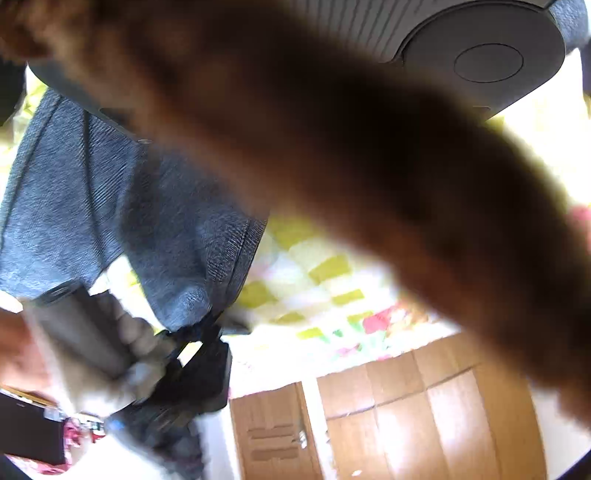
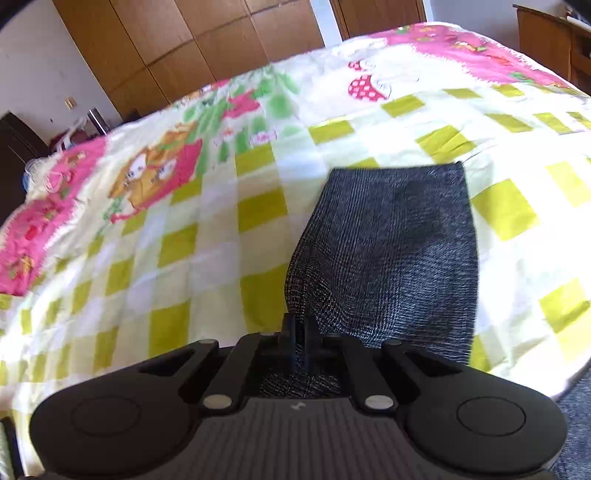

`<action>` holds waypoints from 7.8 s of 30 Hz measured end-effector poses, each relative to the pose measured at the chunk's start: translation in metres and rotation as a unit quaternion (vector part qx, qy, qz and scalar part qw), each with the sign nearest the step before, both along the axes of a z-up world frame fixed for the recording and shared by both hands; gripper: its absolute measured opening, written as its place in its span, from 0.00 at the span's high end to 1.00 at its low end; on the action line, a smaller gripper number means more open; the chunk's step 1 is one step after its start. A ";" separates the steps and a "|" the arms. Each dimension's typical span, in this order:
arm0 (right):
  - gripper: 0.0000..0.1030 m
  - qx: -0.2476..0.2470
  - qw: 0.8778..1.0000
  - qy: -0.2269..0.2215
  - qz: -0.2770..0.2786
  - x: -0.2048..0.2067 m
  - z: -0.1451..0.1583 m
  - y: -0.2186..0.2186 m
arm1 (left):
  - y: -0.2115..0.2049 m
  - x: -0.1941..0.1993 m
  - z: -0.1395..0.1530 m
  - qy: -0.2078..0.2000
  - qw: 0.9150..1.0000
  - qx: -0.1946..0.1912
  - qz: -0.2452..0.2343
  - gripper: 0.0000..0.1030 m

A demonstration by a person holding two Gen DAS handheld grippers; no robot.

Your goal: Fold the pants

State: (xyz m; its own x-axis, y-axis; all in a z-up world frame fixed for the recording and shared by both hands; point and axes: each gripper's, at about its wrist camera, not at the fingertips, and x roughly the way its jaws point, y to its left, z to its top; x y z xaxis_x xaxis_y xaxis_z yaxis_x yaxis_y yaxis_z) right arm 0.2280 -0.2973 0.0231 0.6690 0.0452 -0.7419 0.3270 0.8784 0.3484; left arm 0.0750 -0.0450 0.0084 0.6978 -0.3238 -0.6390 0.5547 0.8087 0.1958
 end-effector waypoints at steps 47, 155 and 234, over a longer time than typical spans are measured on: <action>0.57 -0.468 0.798 0.031 0.378 -0.223 -0.064 0.021 | -0.105 -0.071 -0.038 0.052 0.984 -0.004 -0.169 0.46; 0.69 -0.113 0.954 0.021 0.278 -0.183 -0.033 -0.012 | -0.044 -0.044 -0.020 0.023 0.990 0.037 -0.133 0.33; 0.64 -0.214 0.904 -0.076 0.363 -0.128 -0.017 0.007 | -0.052 0.062 -0.026 0.003 0.965 0.130 -0.227 0.67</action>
